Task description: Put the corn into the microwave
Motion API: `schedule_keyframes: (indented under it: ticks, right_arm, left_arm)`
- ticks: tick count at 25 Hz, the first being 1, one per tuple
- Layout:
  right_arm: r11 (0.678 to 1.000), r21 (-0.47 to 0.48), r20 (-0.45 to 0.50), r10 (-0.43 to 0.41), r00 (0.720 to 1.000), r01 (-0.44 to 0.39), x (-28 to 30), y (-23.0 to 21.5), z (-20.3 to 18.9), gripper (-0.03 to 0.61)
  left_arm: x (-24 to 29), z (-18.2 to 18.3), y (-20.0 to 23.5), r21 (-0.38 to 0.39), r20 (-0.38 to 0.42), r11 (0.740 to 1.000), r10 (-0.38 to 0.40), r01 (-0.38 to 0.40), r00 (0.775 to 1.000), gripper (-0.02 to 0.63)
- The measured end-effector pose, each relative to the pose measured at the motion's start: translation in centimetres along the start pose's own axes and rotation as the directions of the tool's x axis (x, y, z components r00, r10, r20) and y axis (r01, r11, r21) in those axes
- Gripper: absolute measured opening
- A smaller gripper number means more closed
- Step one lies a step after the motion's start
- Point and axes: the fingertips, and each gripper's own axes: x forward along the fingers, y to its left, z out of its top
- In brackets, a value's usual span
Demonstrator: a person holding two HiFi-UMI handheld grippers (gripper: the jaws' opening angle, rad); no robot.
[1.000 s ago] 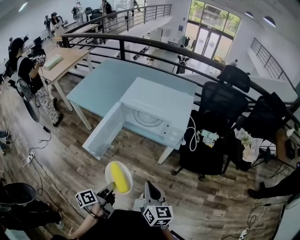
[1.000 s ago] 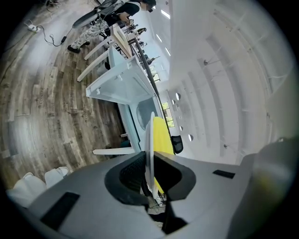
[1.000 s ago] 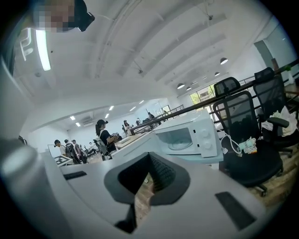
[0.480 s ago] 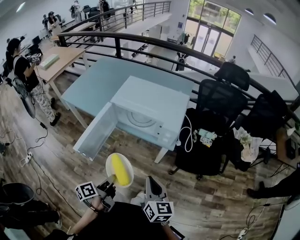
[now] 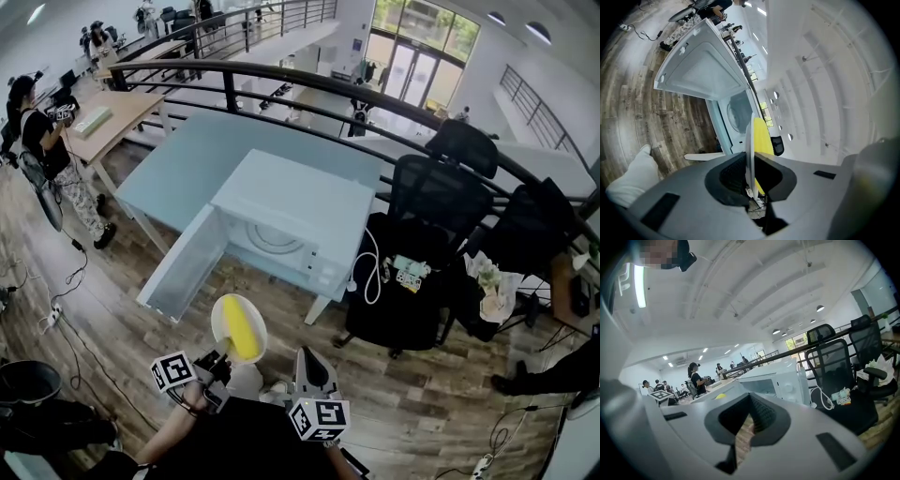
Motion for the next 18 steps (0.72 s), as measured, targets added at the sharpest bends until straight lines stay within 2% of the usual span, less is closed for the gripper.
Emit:
schedule_keyframes:
  ticks: [3, 11, 18]
  right_arm:
    - [1.000, -0.018, -0.009, 0.004, 1.000, -0.004, 0.7, -0.3, -0.2, 0.008]
    - [0.988, -0.146, -0.024, 0.048, 0.999, -0.051, 3.0, 1.0, 1.6, 0.008]
    - [0.991, -0.136, -0.053, 0.006, 0.999, -0.013, 5.9, -0.8, 2.0, 0.008]
  left_arm:
    - [0.9, 0.4, 0.3, -0.009, 0.006, 1.000, 0.004, -0.004, 1.000, 0.035]
    - [3.5, 2.2, 0.4, -0.029, 0.003, 1.000, -0.009, 0.009, 1.000, 0.035]
    - [7.3, 3.8, 1.4, -0.052, -0.015, 0.998, -0.025, 0.024, 1.000, 0.035]
